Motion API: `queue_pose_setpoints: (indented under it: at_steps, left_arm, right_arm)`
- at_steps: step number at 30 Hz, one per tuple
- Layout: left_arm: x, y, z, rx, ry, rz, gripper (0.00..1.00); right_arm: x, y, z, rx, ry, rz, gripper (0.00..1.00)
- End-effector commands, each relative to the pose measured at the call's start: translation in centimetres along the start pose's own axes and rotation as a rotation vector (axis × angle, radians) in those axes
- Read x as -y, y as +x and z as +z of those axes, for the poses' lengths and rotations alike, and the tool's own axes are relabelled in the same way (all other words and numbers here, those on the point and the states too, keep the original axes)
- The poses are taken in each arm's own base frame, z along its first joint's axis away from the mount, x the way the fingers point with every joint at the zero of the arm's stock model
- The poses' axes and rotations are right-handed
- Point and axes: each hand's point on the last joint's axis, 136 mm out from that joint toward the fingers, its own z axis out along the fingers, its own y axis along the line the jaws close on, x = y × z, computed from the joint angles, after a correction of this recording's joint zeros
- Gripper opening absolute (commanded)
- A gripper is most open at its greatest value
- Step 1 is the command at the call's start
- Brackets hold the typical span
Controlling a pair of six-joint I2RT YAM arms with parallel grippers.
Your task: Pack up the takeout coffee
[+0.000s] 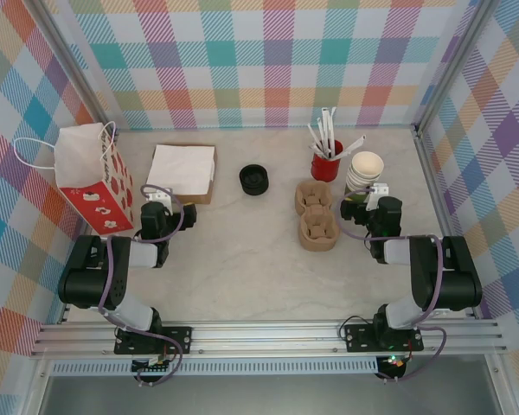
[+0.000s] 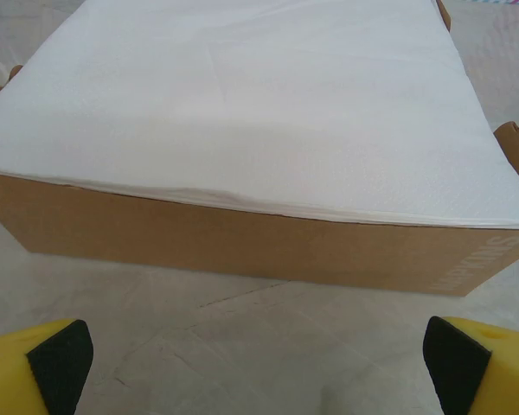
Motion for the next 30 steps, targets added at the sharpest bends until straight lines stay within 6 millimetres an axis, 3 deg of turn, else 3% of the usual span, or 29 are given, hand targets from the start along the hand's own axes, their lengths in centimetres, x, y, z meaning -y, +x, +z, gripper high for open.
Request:
queue_pose_setpoints:
  at_steps: [1, 22, 26, 30]
  left_arm:
    - [0.2, -1.3, 0.2, 0.033, -0.001, 0.015, 1.00]
    - [0.0, -1.4, 0.1, 0.039, -0.012, 0.009, 1.00]
    - [-1.3, -2.8, -1.2, 0.070, -0.089, -0.025, 1.00]
    - [-1.7, -5.1, -4.0, 0.096, -0.123, -0.080, 1.00]
  right_arm:
    - [-0.2, -1.1, 0.1, 0.040, -0.019, -0.007, 1.00]
    - [-0.3, -1.1, 0.1, 0.041, -0.022, -0.006, 1.00]
    - [0.9, -2.1, -0.5, 0.042, 0.049, 0.026, 1.00]
    - [1.1, -3.4, -2.5, 0.007, 0.079, 0.022, 1.00]
